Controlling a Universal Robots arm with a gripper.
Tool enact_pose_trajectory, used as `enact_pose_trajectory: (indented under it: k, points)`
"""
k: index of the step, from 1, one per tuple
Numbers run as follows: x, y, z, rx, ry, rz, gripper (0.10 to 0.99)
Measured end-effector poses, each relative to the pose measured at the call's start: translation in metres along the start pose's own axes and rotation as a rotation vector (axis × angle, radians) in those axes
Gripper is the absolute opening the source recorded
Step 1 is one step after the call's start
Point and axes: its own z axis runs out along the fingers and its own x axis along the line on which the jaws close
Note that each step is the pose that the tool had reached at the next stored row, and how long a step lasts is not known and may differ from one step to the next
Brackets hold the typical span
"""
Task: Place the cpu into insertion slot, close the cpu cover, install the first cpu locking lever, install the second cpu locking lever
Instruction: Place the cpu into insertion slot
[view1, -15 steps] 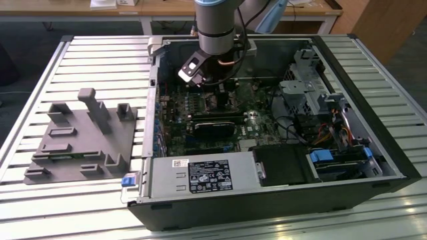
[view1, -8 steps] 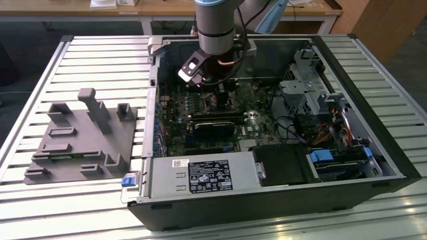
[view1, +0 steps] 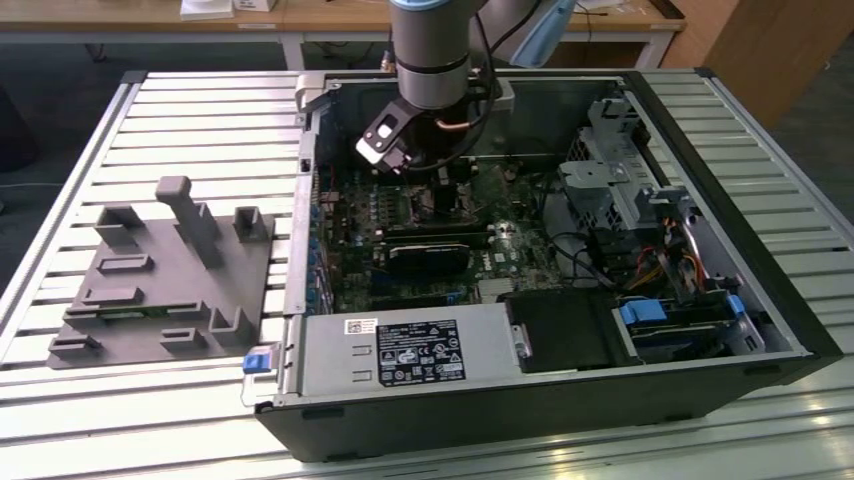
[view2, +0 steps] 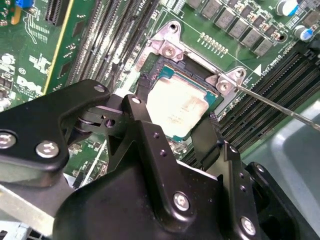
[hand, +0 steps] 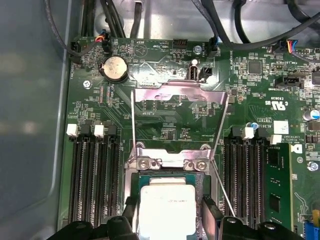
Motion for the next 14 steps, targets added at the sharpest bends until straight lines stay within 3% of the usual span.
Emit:
enact_pose_trajectory:
  k: [5,6,14]
  points:
    - [-0.0001,0.0004,0.0001,0.001,-0.0005,0.0,0.6]
    - [-0.0001,0.0005,0.0001,0.001,-0.0003,0.0,0.533]
    - [0.0,0.0005,0.0004,0.001,-0.0002,0.001,0.533]
